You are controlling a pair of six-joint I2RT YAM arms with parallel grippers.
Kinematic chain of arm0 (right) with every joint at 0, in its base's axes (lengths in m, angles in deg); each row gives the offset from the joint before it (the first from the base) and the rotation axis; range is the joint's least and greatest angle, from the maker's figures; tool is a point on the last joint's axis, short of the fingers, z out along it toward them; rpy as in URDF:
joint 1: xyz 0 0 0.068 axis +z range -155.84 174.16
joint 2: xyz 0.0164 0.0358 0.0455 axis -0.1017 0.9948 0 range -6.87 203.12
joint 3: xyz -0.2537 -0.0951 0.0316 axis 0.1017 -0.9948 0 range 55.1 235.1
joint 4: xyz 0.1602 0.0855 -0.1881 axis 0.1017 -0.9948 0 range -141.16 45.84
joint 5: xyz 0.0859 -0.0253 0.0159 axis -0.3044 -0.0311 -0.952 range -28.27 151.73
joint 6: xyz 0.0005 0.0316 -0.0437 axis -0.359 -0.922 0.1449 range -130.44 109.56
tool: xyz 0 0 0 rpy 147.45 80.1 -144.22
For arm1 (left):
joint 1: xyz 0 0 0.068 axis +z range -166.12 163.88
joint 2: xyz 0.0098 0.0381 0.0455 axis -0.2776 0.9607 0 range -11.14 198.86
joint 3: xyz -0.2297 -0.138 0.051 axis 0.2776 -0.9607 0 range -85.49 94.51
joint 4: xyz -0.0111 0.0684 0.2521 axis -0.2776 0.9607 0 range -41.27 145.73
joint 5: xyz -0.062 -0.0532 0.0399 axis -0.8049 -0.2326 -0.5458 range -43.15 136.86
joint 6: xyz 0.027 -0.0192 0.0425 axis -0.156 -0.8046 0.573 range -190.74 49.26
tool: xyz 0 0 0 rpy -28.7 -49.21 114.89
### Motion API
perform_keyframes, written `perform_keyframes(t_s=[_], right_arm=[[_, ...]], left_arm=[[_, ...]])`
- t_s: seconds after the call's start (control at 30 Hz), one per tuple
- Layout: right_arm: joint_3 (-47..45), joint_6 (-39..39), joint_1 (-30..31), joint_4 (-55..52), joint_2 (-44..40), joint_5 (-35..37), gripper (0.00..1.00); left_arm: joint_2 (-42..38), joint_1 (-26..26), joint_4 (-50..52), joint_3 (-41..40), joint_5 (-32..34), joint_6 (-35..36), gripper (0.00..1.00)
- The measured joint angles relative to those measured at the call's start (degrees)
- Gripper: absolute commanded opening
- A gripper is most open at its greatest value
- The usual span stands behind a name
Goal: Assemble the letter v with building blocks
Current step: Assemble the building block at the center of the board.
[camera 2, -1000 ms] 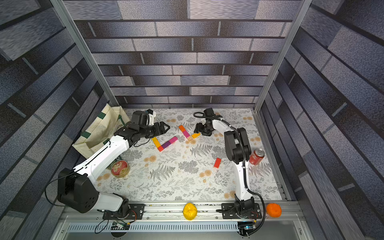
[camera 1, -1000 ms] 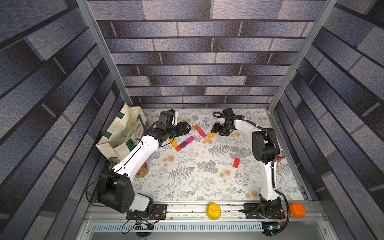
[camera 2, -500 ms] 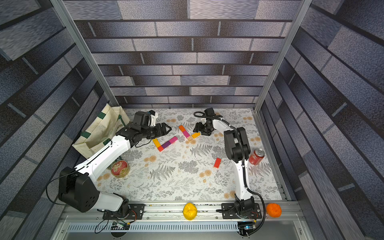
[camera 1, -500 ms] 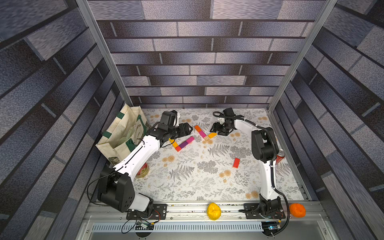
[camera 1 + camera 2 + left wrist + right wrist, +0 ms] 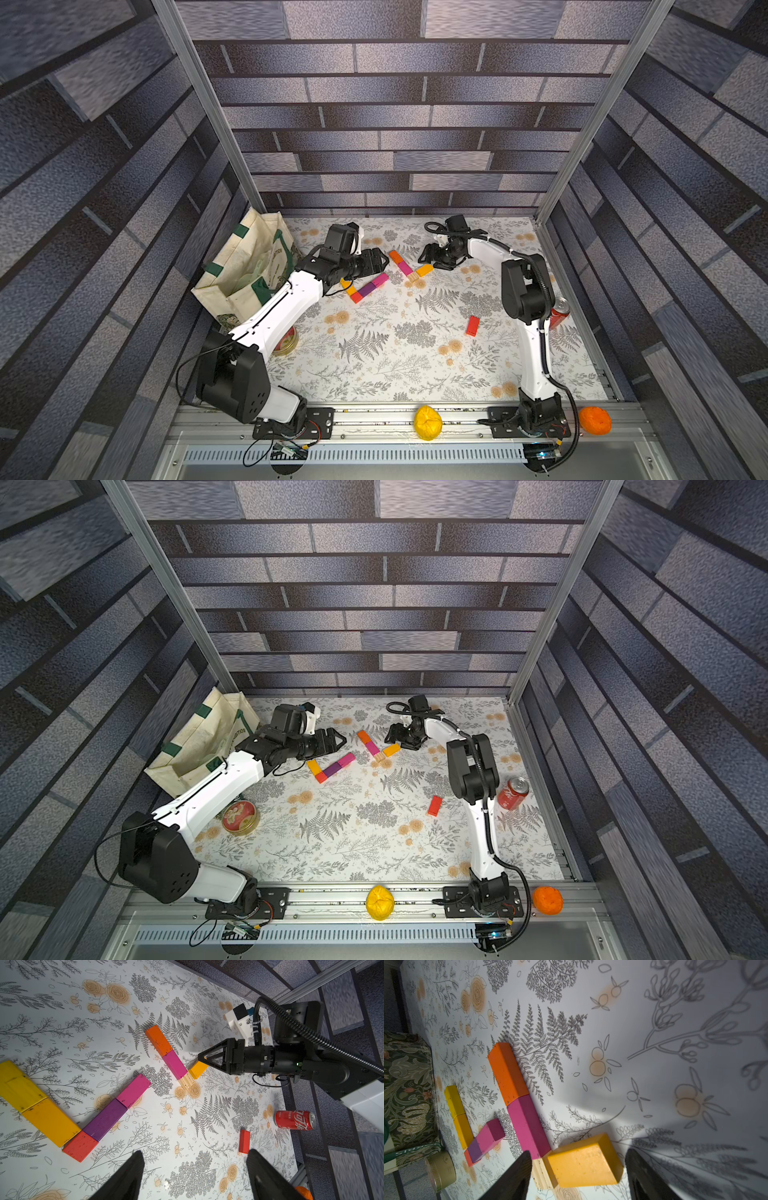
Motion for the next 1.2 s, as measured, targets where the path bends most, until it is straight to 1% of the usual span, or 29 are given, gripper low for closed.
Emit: perform_keyframes(t_s=[0.17, 0.43, 0.63, 1.2], right_arm=[[0.1, 0.0, 0.0, 0.3, 0.2, -0.1, 0.69], [0.2, 0.2, 0.0, 0.4, 0.5, -0.1, 0.59], [0.2, 0.2, 0.0, 0.4, 0.7, -0.1, 0.54], [0.2, 0.1, -0.1, 0.6, 1.1, -0.7, 0.47]], left_arm=[[0.1, -0.3, 0.1, 0.0, 0.0, 0.1, 0.80], [0.1, -0.3, 0.5, 0.1, 0.0, 0.4, 0.80], [0.1, -0.4, 0.5, 0.1, 0.0, 0.4, 0.79], [1.0, -0.5, 0.9, 0.7, 0.0, 0.4, 0.79]])
